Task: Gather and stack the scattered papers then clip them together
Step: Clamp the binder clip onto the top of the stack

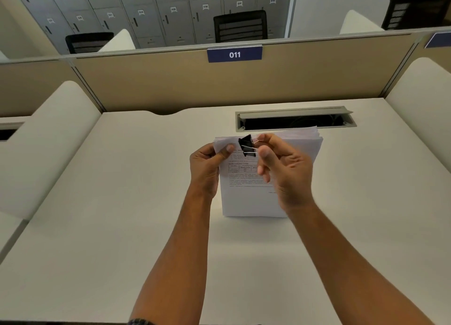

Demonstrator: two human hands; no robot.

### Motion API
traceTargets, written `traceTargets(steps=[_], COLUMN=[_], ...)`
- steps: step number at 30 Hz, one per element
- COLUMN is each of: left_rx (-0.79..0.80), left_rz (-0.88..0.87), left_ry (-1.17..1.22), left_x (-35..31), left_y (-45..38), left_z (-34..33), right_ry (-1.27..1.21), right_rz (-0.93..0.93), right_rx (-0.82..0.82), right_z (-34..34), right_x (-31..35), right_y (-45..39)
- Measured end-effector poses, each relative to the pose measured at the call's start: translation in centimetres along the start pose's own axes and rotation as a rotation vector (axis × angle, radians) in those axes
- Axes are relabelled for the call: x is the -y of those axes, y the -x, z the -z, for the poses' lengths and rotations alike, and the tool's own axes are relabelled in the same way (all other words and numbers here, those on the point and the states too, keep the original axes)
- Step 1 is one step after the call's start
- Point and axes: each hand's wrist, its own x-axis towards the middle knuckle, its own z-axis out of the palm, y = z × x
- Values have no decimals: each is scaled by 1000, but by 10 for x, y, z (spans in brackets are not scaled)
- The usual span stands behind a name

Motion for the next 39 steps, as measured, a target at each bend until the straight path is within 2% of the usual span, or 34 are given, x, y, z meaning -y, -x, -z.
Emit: traceTargets(steps=[5,10,16,26,39], left_rx=[-2,-13,-11,-27,-30], left_rz=[-9,-5,-32,-45,-105], left_ry=[-6,-2,-39,-80,-158], left_x=[-1,0,0,-1,-6], left_y=[1,0,0,2,3], left_z=[-1,-1,1,-2,-2], right_ry=[709,963,1003,986,1049], right_rz=[339,572,609,392,311], right_rx=[203,315,352,458,542], right_z=[3,-7,-23,-29,-37], right_x=[26,39,42,42,48], right_y=[-29,-48,-57,-73,-82])
